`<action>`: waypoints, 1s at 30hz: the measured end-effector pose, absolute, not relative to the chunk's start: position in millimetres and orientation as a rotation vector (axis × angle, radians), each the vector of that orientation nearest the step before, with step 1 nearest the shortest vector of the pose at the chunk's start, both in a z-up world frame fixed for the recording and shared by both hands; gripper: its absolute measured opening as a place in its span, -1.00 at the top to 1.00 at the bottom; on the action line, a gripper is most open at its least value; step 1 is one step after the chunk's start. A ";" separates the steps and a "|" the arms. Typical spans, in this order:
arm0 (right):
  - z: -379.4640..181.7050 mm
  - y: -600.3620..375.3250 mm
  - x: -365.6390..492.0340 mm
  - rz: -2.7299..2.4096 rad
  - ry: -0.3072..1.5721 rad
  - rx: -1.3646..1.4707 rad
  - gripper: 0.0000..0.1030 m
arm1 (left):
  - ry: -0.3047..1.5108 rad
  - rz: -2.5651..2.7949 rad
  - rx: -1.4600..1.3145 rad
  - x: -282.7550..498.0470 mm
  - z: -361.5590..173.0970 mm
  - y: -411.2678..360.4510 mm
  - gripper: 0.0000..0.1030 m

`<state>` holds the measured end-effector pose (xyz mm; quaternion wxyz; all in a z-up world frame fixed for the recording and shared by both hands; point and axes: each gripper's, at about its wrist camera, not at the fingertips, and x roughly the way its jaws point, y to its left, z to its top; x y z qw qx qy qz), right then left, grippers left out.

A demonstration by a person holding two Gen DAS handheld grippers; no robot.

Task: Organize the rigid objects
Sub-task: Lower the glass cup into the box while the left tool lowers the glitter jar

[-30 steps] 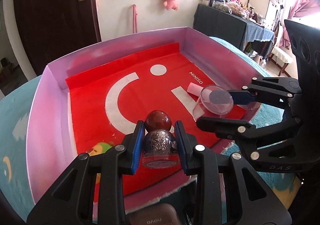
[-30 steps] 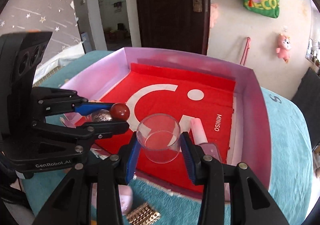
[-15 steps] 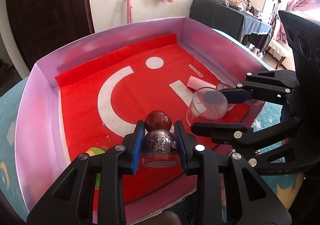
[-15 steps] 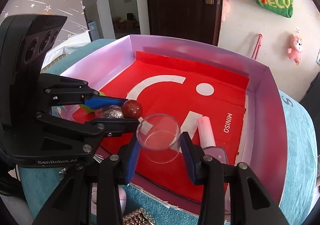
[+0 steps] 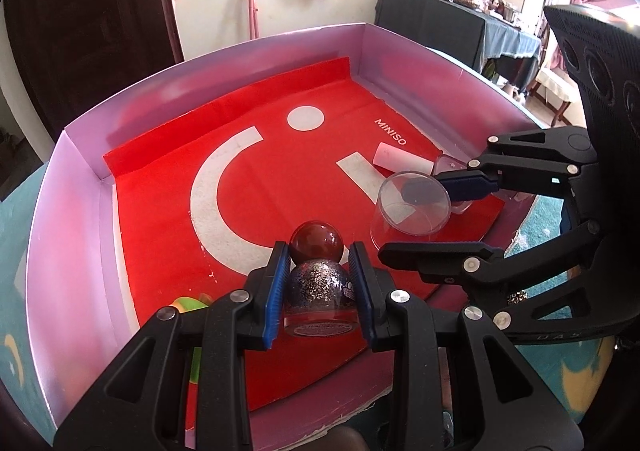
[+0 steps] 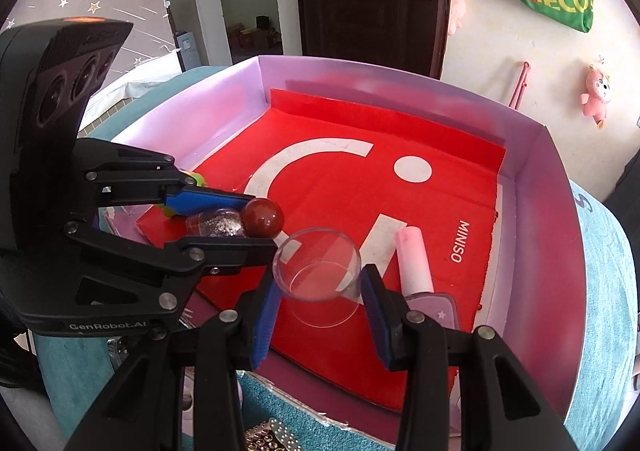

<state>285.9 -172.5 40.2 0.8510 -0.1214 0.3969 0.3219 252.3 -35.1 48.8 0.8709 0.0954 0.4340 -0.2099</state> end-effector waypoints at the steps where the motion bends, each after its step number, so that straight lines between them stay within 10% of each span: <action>1: 39.8 -172.5 286.3 0.679 0.838 -0.254 0.15 | 0.909 -0.440 0.204 252.3 48.7 -35.7 0.44; 30: 39.4 -172.1 290.6 0.713 0.866 -0.271 0.14 | 0.971 -0.504 0.267 257.0 47.0 -38.6 0.44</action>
